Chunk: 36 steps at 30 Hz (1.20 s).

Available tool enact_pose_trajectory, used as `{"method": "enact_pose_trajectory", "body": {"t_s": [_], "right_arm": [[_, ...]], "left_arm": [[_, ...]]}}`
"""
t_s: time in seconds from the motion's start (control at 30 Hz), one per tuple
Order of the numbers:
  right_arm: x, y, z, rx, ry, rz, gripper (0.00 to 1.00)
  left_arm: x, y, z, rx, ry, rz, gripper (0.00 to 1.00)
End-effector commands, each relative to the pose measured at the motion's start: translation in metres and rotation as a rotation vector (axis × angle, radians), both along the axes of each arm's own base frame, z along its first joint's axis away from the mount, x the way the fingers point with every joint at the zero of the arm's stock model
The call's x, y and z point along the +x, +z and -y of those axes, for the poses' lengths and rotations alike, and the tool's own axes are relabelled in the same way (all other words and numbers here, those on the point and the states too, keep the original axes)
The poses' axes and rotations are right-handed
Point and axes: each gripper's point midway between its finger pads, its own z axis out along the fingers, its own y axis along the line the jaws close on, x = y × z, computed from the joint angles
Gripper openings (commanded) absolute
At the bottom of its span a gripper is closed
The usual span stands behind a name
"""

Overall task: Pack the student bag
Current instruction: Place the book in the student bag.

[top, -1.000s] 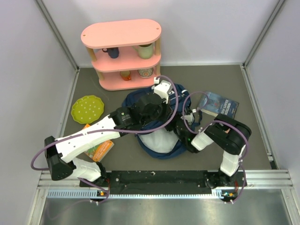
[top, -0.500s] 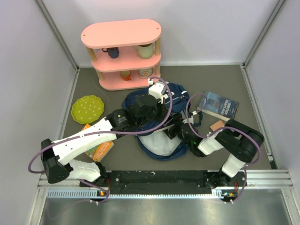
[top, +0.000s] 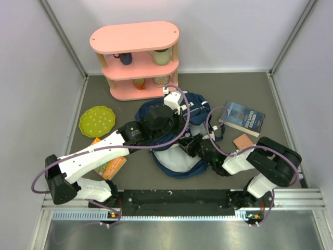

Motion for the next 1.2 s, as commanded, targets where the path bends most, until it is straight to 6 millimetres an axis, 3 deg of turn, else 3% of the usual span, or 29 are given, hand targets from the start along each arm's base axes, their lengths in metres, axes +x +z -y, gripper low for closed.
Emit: {"method": "enact_pose_trajectory", "body": {"t_s": [0.0, 0.3, 0.43, 0.53, 0.6, 0.63, 0.67, 0.77, 0.87, 0.97, 1.17], "right_arm": [[0.000, 0.015, -0.003, 0.025, -0.011, 0.028, 0.00], [0.040, 0.040, -0.026, 0.032, -0.088, 0.086, 0.00], [0.048, 0.017, -0.031, 0.019, -0.101, 0.053, 0.00], [0.041, 0.006, -0.026, 0.010, -0.095, 0.037, 0.18], [0.034, -0.004, -0.017, -0.017, -0.089, 0.028, 0.35], [0.031, -0.005, -0.016, -0.023, -0.074, 0.031, 0.43], [0.028, -0.002, -0.015, -0.020, -0.067, 0.040, 0.56], [0.019, -0.001, -0.011, -0.019, -0.033, 0.043, 0.72], [0.011, -0.001, -0.012, -0.025, 0.002, 0.036, 0.81], [0.003, 0.003, -0.007, -0.011, 0.018, 0.041, 0.83], [-0.014, 0.031, 0.000, 0.005, 0.077, 0.127, 0.84]], "left_arm": [[0.012, 0.052, -0.004, -0.149, 0.047, 0.106, 0.00], [0.006, 0.054, -0.002, -0.173, 0.022, 0.091, 0.00], [0.004, 0.053, -0.006, -0.175, 0.029, 0.092, 0.00], [0.006, 0.051, -0.012, -0.162, 0.049, 0.094, 0.00], [0.007, 0.048, -0.014, -0.160, 0.057, 0.091, 0.00], [0.008, 0.046, -0.016, -0.159, 0.063, 0.088, 0.00], [0.009, 0.044, -0.016, -0.159, 0.068, 0.086, 0.00], [0.012, 0.040, -0.018, -0.160, 0.079, 0.080, 0.00], [0.014, 0.036, -0.020, -0.159, 0.089, 0.074, 0.00], [0.015, 0.035, -0.023, -0.159, 0.096, 0.072, 0.00], [0.019, 0.033, -0.027, -0.156, 0.111, 0.073, 0.00]]}}
